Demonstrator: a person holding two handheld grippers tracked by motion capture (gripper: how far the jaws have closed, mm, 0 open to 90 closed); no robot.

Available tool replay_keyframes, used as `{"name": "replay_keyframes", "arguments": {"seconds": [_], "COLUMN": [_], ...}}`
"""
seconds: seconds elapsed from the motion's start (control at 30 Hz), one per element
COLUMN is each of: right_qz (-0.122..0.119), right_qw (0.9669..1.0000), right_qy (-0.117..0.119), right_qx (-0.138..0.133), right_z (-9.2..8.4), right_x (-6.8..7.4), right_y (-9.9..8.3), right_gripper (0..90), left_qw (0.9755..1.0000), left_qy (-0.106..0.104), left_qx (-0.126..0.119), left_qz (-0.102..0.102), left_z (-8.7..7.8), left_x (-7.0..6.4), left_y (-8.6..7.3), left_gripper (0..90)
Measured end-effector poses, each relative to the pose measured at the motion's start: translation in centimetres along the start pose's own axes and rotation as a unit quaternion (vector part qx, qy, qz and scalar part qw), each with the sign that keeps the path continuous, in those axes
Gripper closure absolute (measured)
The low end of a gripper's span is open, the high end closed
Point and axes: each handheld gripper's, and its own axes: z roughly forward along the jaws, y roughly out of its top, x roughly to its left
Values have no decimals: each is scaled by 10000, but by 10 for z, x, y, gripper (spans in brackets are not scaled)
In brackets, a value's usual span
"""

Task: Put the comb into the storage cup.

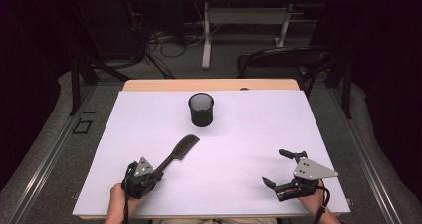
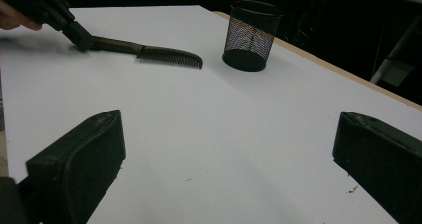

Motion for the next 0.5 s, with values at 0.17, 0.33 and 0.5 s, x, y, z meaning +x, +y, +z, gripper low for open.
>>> {"name": "replay_keyframes", "arguments": {"seconds": [0.17, 0.33, 0.5], "right_qz": [-7, 0, -1], "right_qw": [10000, 10000, 10000], "right_qy": [-4, 1, 7], "right_qx": [2, 13, 19], "right_z": [0, 0, 1], "right_x": [0, 0, 0], "right_y": [0, 0, 0], "right_gripper": [0, 0, 0], "left_qw": [10000, 9999, 9999], "left_qy": [74, 99, 170], "left_qx": [-29, -37, 10], "left_qz": [-36, -60, 7], "left_z": [0, 1, 3], "left_x": [3, 5, 5], "left_y": [0, 1, 2], "left_gripper": [900, 900, 900]}}
